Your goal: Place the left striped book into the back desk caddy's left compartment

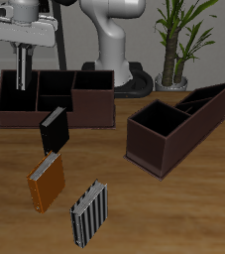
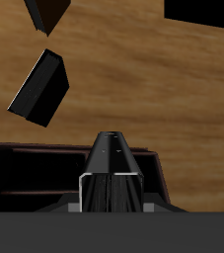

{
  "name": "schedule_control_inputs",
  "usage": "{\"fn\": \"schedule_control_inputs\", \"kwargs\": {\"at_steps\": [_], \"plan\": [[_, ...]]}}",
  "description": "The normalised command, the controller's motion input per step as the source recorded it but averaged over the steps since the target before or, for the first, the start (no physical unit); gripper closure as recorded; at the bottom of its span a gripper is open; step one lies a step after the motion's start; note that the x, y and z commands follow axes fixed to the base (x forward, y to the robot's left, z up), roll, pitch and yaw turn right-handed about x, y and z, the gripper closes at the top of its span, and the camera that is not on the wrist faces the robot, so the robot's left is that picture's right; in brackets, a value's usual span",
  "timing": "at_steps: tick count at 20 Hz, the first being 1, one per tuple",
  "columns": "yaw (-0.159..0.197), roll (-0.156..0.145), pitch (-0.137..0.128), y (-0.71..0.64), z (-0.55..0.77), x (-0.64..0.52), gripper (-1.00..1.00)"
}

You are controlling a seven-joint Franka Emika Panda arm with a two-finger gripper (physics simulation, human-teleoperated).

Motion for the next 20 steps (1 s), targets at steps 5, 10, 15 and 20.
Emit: {"fn": "schedule_control_inputs", "kwargs": {"at_steps": [5, 10, 15, 20], "plan": [[-0.013, -0.036, 0.025, -0.23, -0.18, -0.10, 1.00], [-0.032, -0.054, 0.031, -0.22, -0.21, 0.00, 1.00], [0.001, -0.009, 0.035, 0.06, -0.33, 0.01, 1.00], [-0.004, -0.007, 0.024, 0.04, -0.18, -0.02, 1.00]]}}
